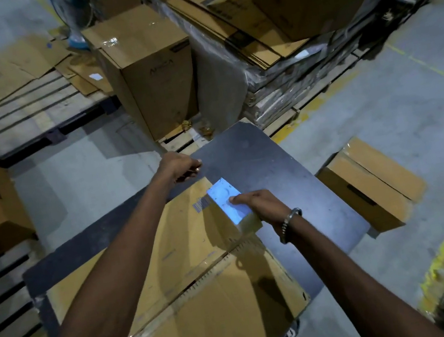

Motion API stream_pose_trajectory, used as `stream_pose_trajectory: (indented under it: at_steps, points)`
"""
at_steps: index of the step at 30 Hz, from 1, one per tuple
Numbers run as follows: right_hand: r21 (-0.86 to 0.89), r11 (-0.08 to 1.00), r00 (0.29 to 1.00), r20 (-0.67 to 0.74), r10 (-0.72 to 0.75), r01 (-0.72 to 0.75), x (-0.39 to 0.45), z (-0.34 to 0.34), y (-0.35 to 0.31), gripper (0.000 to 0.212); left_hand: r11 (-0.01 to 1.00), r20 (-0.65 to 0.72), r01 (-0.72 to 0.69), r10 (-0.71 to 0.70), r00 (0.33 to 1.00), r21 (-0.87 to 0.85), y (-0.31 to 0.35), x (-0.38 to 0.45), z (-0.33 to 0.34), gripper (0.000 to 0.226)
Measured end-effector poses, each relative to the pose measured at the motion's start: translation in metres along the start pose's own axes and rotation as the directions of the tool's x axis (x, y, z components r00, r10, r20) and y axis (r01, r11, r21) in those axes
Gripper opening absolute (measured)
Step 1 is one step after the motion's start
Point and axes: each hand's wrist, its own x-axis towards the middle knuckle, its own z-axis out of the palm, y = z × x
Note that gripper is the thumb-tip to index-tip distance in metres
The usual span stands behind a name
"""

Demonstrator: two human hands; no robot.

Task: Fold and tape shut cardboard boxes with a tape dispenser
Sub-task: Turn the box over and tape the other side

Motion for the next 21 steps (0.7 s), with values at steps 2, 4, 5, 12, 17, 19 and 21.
stream_pose_trajectory:
  at_steps: [2, 4, 5, 12, 17, 19, 21]
  points:
    - [-0.037, 0.999, 0.999, -0.032, 0.025, -0.026, 0.010, 0.003, -0.005, 0.056, 0.999, -0.020, -0.021, 0.021, 1.000, 0.030, -0.004, 0.008, 0.003, 0.027]
    - [-0.036, 0.997, 0.996, -0.058, 0.072, -0.074, 0.019, 0.005, -0.010, 0.050, 0.999, 0.013, -0.031, 0.030, 0.999, 0.027, -0.012, 0.013, 0.004, 0.025]
    - [-0.041, 0.995, 0.994, -0.071, 0.088, -0.091, 0.023, 0.006, -0.013, 0.055, 1.000, 0.043, -0.018, 0.017, 0.999, 0.020, -0.017, 0.015, 0.004, 0.025]
    - [-0.084, 0.988, 0.989, -0.090, 0.120, -0.128, 0.036, 0.005, -0.012, 0.053, 0.986, -0.003, 0.033, -0.033, 0.999, 0.166, -0.057, 0.022, 0.010, 0.052]
    - [-0.136, 0.988, 0.991, -0.117, 0.058, -0.073, 0.034, 0.008, -0.008, 0.042, 0.975, -0.126, -0.170, 0.189, 0.974, 0.143, -0.052, -0.008, 0.017, 0.037]
    - [-0.183, 0.980, 0.988, -0.146, 0.047, -0.074, 0.031, 0.009, -0.010, 0.043, 0.944, -0.109, -0.242, 0.271, 0.956, 0.224, -0.056, -0.021, 0.020, 0.032]
    - [-0.264, 0.962, 0.985, -0.168, 0.027, -0.071, 0.027, 0.010, -0.012, 0.046, 0.935, -0.132, -0.277, 0.310, 0.942, 0.222, -0.064, -0.022, 0.022, 0.027]
